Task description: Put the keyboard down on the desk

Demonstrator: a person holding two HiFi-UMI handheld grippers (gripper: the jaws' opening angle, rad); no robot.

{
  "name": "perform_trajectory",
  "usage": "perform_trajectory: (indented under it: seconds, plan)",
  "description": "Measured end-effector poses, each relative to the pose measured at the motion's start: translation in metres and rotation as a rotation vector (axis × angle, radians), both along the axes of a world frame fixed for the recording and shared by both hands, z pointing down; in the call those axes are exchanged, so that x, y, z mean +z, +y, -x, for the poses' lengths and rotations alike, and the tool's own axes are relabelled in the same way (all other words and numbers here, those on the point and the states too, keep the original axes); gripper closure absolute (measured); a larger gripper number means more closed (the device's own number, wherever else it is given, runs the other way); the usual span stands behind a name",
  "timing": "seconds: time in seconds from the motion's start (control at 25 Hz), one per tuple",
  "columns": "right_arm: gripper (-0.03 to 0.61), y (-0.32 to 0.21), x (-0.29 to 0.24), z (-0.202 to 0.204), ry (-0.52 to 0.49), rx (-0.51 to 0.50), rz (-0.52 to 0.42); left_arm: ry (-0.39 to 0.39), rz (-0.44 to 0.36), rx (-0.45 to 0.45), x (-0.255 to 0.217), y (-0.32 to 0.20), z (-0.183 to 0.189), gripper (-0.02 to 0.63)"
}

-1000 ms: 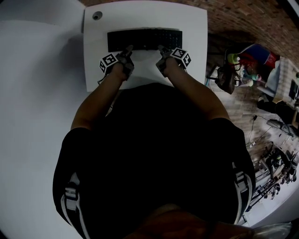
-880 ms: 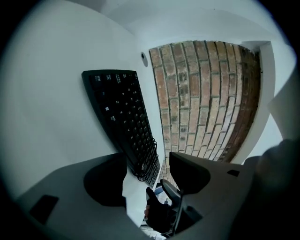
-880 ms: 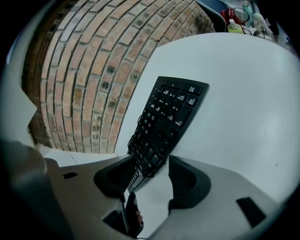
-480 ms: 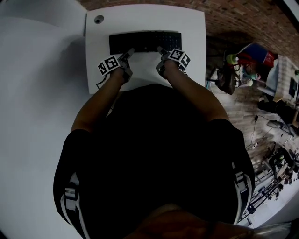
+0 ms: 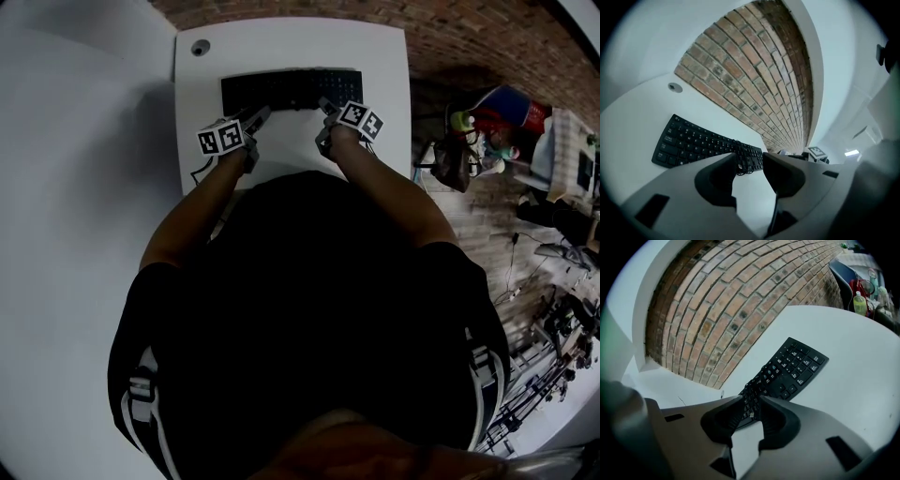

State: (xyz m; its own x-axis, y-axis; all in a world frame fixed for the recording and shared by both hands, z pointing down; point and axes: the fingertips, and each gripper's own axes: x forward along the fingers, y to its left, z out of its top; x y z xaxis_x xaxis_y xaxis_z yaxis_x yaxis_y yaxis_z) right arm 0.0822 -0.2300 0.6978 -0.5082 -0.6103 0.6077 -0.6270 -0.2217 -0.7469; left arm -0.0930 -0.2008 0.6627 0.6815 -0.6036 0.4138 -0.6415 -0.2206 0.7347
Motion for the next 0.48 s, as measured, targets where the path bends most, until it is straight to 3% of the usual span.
perform_trajectory:
  seconds: [0.48]
  plan:
    - [0.516,-0.012,-0.035,-0.014,0.157,-0.114,-0.206,-0.095,-0.155,0.077,-0.030,0.000,0.001,0.500]
